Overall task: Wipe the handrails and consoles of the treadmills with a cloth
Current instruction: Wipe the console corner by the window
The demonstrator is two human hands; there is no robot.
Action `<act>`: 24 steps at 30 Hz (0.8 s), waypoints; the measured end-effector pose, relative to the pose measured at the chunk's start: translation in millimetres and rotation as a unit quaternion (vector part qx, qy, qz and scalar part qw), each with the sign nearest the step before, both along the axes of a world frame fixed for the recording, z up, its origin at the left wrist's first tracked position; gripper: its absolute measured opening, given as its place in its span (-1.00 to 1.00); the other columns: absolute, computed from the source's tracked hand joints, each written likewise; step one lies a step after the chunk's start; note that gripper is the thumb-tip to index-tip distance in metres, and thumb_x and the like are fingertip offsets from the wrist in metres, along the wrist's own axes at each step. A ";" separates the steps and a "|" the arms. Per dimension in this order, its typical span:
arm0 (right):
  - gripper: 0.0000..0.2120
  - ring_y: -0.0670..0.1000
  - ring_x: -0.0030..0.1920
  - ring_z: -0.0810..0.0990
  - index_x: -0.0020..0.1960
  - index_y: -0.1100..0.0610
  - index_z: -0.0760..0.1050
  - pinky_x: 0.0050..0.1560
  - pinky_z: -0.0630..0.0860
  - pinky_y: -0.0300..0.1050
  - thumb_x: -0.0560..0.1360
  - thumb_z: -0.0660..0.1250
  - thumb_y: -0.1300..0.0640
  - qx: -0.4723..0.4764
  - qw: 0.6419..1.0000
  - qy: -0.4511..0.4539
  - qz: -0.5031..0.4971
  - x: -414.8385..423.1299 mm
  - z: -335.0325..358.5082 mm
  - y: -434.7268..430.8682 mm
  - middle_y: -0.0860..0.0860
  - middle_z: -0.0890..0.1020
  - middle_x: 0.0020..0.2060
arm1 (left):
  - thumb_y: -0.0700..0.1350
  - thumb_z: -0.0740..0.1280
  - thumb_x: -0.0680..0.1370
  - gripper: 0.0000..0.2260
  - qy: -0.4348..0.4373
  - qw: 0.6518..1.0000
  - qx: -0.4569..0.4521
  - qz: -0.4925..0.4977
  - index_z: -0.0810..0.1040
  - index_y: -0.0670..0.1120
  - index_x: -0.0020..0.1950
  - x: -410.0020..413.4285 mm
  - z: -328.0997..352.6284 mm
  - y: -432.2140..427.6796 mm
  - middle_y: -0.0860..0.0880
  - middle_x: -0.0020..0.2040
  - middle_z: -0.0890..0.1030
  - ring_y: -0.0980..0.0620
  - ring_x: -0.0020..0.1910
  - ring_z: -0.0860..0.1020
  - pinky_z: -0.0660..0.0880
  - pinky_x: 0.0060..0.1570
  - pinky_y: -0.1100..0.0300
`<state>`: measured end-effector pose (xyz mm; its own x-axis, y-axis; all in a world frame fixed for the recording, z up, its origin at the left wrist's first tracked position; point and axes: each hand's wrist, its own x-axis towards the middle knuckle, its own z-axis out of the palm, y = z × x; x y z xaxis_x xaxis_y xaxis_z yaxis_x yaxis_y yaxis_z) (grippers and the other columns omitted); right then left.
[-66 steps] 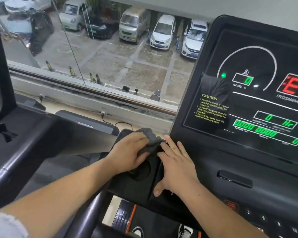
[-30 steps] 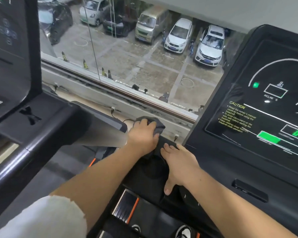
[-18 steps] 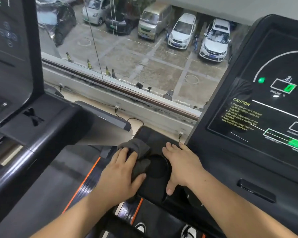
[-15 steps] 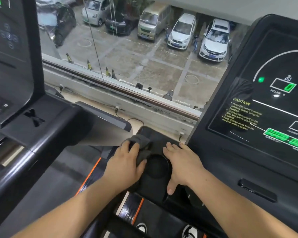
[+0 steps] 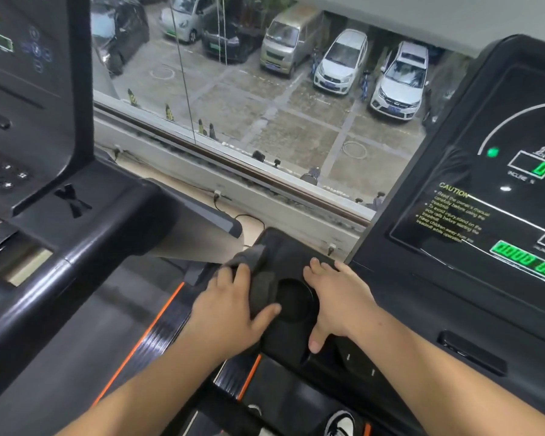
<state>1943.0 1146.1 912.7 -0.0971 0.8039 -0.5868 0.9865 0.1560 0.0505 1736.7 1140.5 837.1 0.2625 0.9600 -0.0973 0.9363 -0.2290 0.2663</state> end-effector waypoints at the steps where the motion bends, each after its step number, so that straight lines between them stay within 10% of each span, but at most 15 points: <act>1: 0.39 0.00 0.64 0.01 0.68 0.10 -0.09 0.59 -0.24 -0.03 0.14 0.63 -0.33 0.001 1.000 0.000 -0.002 0.0 -0.5 0.2 0.06 -0.04 0.67 | 0.57 0.15 0.41 -0.13 0.016 1.000 -0.003 0.001 0.28 -0.04 0.48 -4.7 -1.4 -4.9 -0.10 0.24 0.47 -0.18 0.17 0.55 0.57 0.01 -0.04; 5: 0.40 -0.01 0.65 -0.02 0.68 0.09 -0.11 0.60 -0.24 -0.02 0.15 0.63 -0.34 -0.012 1.000 -0.007 -0.006 -2.4 1.0 1.8 0.05 -0.06 0.67 | 0.52 0.17 0.47 -0.24 -0.038 0.997 -0.047 0.038 0.30 -0.03 0.42 8.4 -2.6 42.0 -0.10 0.23 0.54 -0.19 0.14 0.60 0.58 0.03 -0.05; 10: 0.39 -0.02 0.65 -0.09 0.68 0.09 -0.16 0.58 -0.28 -0.03 0.19 0.64 -0.30 -0.032 0.999 -0.006 -0.021 -3.7 4.6 1.5 0.04 -0.11 0.67 | 0.62 0.32 0.27 0.00 -0.298 0.908 -0.252 0.151 0.37 -0.03 0.49 4.1 -10.8 102.6 -0.06 0.36 0.58 -0.10 0.28 0.56 0.49 0.33 -0.04; 17: 0.40 -0.02 0.65 -0.06 0.68 0.09 -0.14 0.59 -0.26 -0.03 0.17 0.62 -0.34 -0.010 1.000 0.002 -0.004 -0.2 -1.6 0.7 0.04 -0.09 0.67 | 0.50 0.27 0.41 -0.19 0.005 1.000 0.004 -0.004 0.21 0.03 0.48 -4.6 -8.9 0.7 -0.09 0.25 0.42 -0.16 0.20 0.52 0.54 0.08 0.00; 24: 0.43 -0.02 0.66 -0.11 0.68 0.09 -0.18 0.63 -0.25 -0.03 0.15 0.62 -0.37 -0.019 1.000 0.001 -0.002 1.0 -3.1 2.6 0.05 -0.14 0.67 | 0.43 0.27 0.50 -0.24 -0.130 0.982 -0.131 0.026 0.18 0.07 0.56 41.4 -5.5 115.4 -0.14 0.35 0.45 -0.20 0.27 0.53 0.54 0.17 -0.05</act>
<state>1944.0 1148.7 909.6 -0.0959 0.7812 -0.6169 0.9872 0.1541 0.0417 1778.0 1256.0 831.7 0.2619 0.9236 -0.2800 0.8376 -0.0735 0.5413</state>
